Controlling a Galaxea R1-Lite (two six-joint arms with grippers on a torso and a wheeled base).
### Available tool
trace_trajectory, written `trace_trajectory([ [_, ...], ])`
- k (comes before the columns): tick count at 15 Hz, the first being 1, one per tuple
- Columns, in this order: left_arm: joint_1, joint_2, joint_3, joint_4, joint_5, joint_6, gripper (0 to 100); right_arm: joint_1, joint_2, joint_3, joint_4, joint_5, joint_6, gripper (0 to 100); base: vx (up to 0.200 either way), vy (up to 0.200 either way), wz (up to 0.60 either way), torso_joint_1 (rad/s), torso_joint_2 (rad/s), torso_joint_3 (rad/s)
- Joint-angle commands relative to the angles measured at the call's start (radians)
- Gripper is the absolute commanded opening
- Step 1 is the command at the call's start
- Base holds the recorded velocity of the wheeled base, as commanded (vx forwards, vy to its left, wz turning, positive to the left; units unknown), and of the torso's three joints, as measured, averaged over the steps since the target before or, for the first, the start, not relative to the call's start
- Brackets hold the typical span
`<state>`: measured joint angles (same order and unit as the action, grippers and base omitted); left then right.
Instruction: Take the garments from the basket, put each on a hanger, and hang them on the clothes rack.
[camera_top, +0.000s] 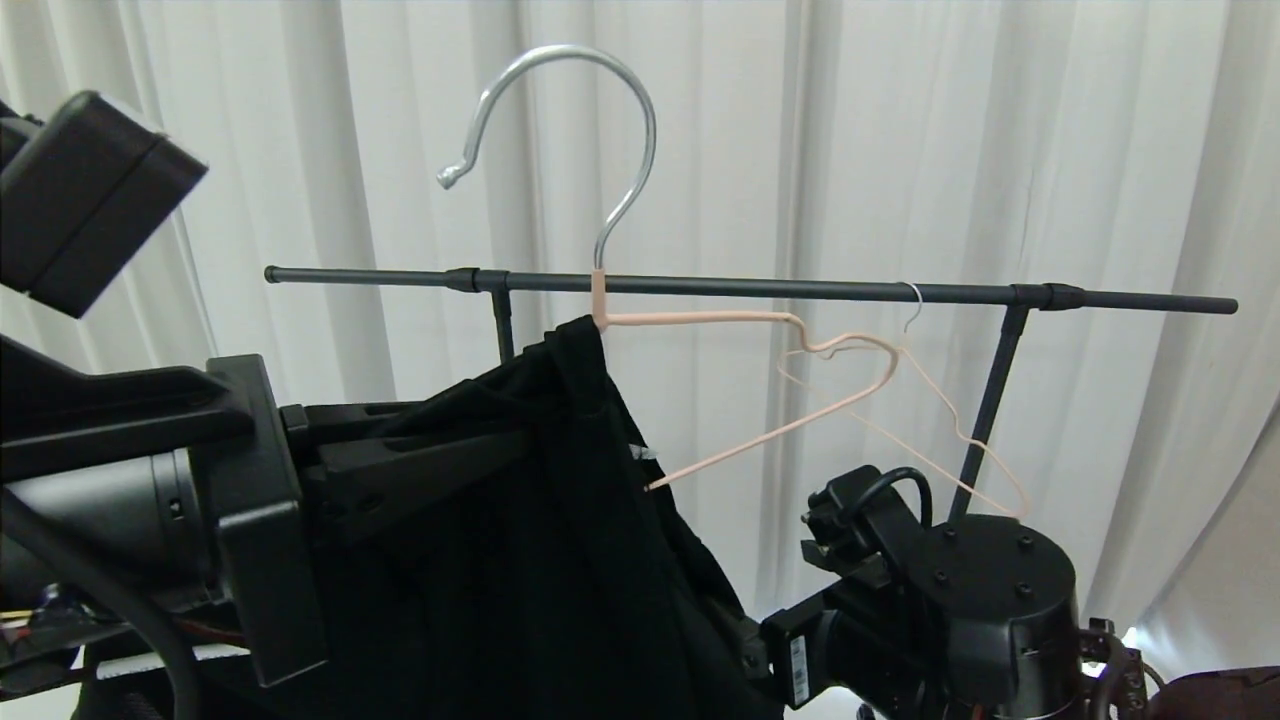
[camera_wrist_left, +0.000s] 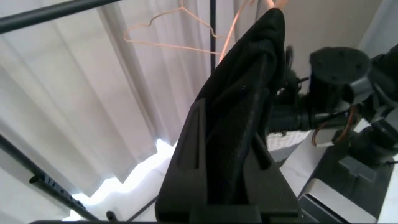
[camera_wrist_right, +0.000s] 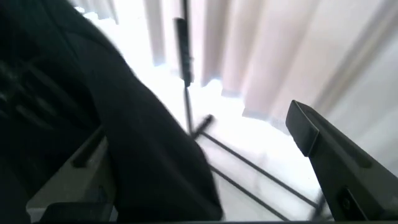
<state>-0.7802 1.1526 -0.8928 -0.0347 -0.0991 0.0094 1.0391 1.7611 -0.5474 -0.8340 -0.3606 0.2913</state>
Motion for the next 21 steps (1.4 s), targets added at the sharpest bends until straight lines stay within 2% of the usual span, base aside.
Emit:
trace_trajectory([
  [1,0.002,-0.004,0.012,-0.001,0.003,0.000,0,-0.054,-0.048,0.040,0.000,0.000,-0.023,100,0.000,0.000,0.00,0.000,0.00,0.000],
  [3,0.018,-0.004,0.035,-0.001,0.007,0.001,0,-0.097,-0.074,0.050,0.000,0.002,-0.052,100,0.000,0.000,0.00,0.000,0.00,0.000],
  [6,0.096,-0.042,0.143,-0.001,-0.001,0.090,0,-0.197,-0.107,0.075,0.000,0.008,-0.112,100,0.000,0.000,0.00,0.000,0.00,0.000],
  [9,0.098,-0.100,0.210,-0.001,-0.005,0.095,0,-0.260,-0.121,0.083,0.000,0.009,-0.135,100,0.000,0.000,0.00,0.000,0.00,0.000],
  [13,0.096,-0.166,0.267,0.001,-0.054,0.100,0,-0.312,-0.134,0.083,0.000,0.049,-0.172,100,0.000,0.000,0.00,0.000,0.00,0.000],
  [19,0.096,-0.163,0.311,0.004,-0.086,0.101,0,-0.337,-0.157,0.069,0.000,0.072,-0.198,100,0.000,0.000,0.00,0.000,0.00,0.000],
  [21,0.102,-0.143,0.362,0.012,-0.083,0.141,0,-0.338,-0.187,0.066,0.004,0.103,-0.205,100,0.000,0.000,0.00,0.000,0.00,0.000],
])
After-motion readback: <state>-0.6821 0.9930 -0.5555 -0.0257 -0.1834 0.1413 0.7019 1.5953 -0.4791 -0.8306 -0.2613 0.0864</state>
